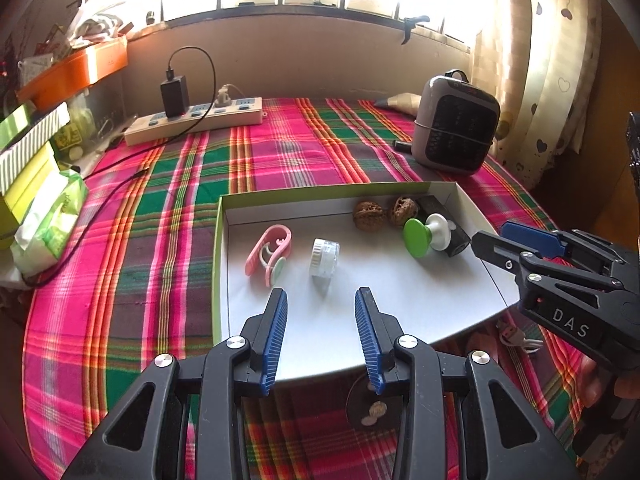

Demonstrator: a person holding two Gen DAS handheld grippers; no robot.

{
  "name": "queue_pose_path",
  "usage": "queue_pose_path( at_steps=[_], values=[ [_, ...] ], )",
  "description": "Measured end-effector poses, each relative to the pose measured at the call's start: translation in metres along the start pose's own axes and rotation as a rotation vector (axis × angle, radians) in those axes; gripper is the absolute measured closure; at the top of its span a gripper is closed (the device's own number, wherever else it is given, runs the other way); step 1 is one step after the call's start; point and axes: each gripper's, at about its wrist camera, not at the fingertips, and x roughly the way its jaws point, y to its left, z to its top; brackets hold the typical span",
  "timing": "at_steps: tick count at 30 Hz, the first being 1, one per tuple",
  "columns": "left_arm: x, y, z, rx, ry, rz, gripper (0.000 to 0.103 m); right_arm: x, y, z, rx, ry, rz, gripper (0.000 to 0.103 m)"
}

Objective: Organize objects
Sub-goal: 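Withdraw both grippers from the tray toward the remaining objects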

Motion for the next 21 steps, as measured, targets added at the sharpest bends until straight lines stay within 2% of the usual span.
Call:
queue_pose_path(
  at_steps=[14, 21],
  values=[
    [-0.028, 0.013, -0.028, -0.044, -0.036, -0.030, 0.069, -0.029, 0.011, -0.027, 0.001, -0.047, 0.012, 0.064],
    [-0.026, 0.013, -0.042, -0.044, -0.012, -0.078, 0.065, -0.042, 0.017, -0.043, -0.005, -0.071, 0.029, 0.064]
  ],
)
